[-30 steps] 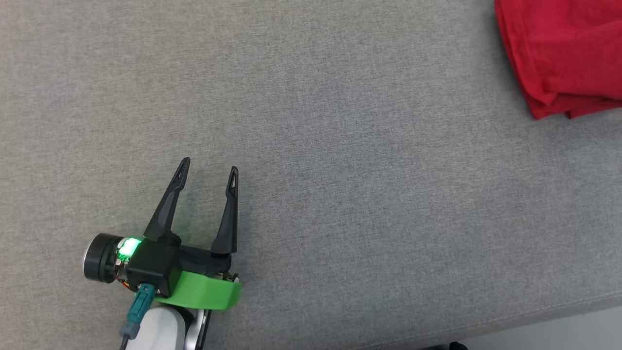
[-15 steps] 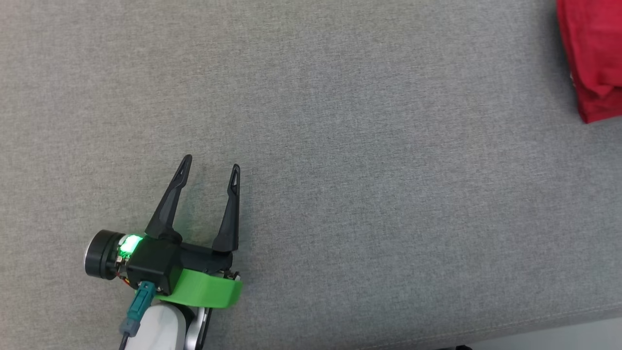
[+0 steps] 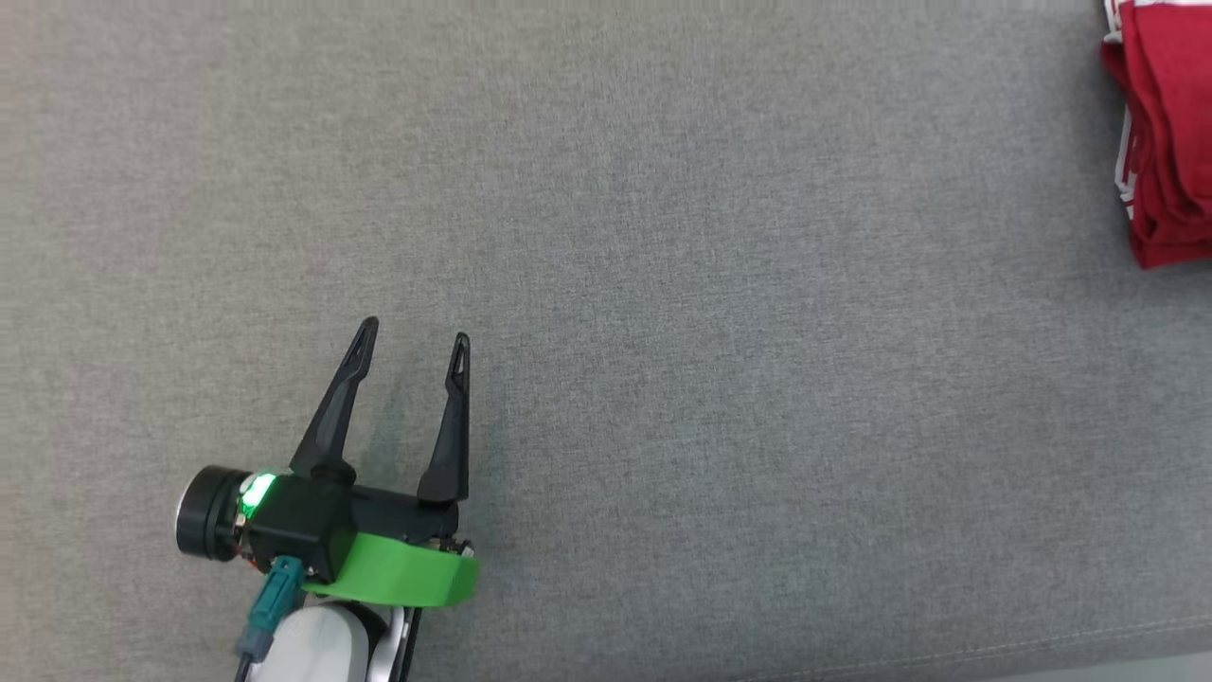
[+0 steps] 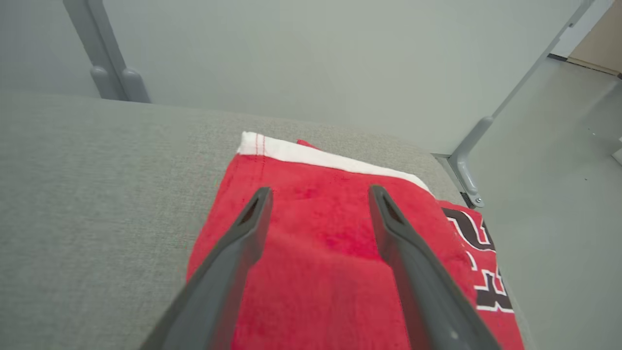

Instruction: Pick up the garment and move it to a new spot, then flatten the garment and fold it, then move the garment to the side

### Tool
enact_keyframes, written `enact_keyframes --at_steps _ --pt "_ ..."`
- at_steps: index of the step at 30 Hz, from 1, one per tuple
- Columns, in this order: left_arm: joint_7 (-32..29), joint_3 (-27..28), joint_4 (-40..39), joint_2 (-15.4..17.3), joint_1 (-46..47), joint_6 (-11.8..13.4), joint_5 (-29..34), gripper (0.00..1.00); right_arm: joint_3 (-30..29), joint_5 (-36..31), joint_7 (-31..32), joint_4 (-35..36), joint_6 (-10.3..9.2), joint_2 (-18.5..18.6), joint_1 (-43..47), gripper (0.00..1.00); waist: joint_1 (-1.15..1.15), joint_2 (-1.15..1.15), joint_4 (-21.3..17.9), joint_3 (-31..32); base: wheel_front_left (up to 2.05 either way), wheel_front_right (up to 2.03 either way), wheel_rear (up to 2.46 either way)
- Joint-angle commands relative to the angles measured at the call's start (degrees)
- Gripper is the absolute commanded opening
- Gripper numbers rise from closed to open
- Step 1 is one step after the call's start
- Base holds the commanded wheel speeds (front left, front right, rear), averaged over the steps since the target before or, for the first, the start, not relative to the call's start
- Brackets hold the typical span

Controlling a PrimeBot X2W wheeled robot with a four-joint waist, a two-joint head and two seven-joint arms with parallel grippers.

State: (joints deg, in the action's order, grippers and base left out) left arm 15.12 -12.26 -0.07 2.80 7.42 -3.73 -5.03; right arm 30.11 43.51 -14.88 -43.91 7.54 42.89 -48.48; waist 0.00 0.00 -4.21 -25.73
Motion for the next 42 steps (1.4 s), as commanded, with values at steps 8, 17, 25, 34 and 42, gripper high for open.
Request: enact_keyframes --at_steps 8,17,25,34,42 --pt "-0.01 1.42 1.01 0.20 -3.91 3.28 -7.06 1.00 -10.42 -11.54 -0.31 12.36 -0.12 -18.59 18.39 1.00 0.00 0.00 2.44 11.02 0.00 0.00 0.00" --pt "-0.02 2.69 1.62 0.19 -7.55 4.38 -7.91 1.00 -15.83 -20.48 -0.29 23.98 -0.12 -28.91 30.78 1.00 0.00 0.00 4.96 18.13 0.00 0.00 0.00" --pt "-0.02 2.97 1.99 0.18 -11.34 4.81 -7.23 1.00 -23.71 -26.29 -0.29 33.97 -0.12 -34.35 43.83 1.00 0.00 0.00 7.17 24.27 0.00 0.00 0.00" --pt "-0.02 2.91 4.39 0.19 -13.87 3.88 -6.63 1.00 -23.90 -30.79 -0.29 38.37 -0.11 -37.79 50.83 1.00 0.00 0.00 7.03 26.78 0.00 0.00 0.00" --pt "-0.02 2.65 5.14 0.18 -14.29 4.09 -6.39 1.00 -22.32 -31.29 -0.29 38.06 -0.12 -38.10 51.75 1.00 0.00 0.00 6.45 27.50 0.00 0.00 0.00"
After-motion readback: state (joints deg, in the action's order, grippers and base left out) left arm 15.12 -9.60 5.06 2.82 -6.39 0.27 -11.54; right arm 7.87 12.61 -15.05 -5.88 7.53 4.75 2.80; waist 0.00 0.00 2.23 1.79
